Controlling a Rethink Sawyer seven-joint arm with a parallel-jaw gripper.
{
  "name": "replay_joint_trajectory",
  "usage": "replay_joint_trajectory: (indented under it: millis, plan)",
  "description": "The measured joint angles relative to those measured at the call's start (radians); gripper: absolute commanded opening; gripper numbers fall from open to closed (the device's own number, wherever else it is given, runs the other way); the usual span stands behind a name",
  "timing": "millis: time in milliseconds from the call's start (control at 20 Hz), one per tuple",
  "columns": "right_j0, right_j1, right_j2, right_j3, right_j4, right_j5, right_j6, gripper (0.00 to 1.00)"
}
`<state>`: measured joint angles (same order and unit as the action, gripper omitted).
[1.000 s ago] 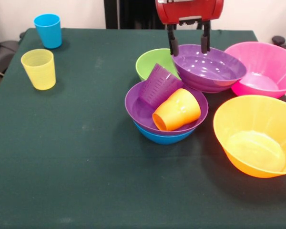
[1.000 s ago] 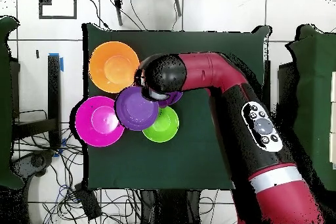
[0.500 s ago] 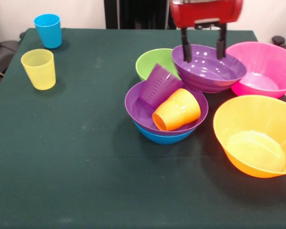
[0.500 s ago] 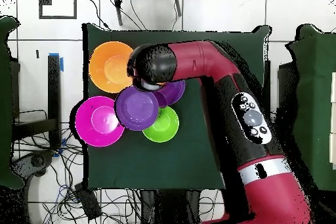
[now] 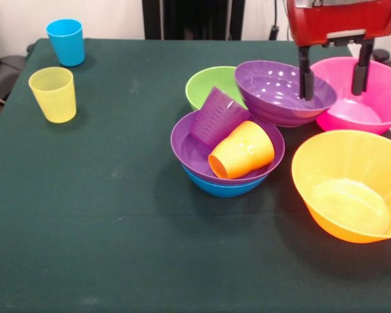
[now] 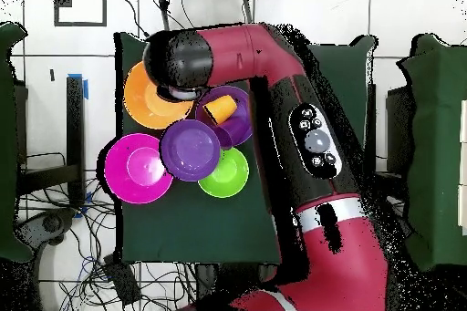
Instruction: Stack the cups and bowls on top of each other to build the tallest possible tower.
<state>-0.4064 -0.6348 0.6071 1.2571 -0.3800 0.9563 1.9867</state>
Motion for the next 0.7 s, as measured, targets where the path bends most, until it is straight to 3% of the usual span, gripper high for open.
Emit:
replay_joint_trajectory:
  millis: [350, 700]
  plan:
    - [0.005, 0.009, -0.02, -0.013, -0.001, -0.009, 0.0, 1.0]
    - [-0.001, 0.018, -0.05, 0.004, -0.003, -0.11, 0.0, 1.0]
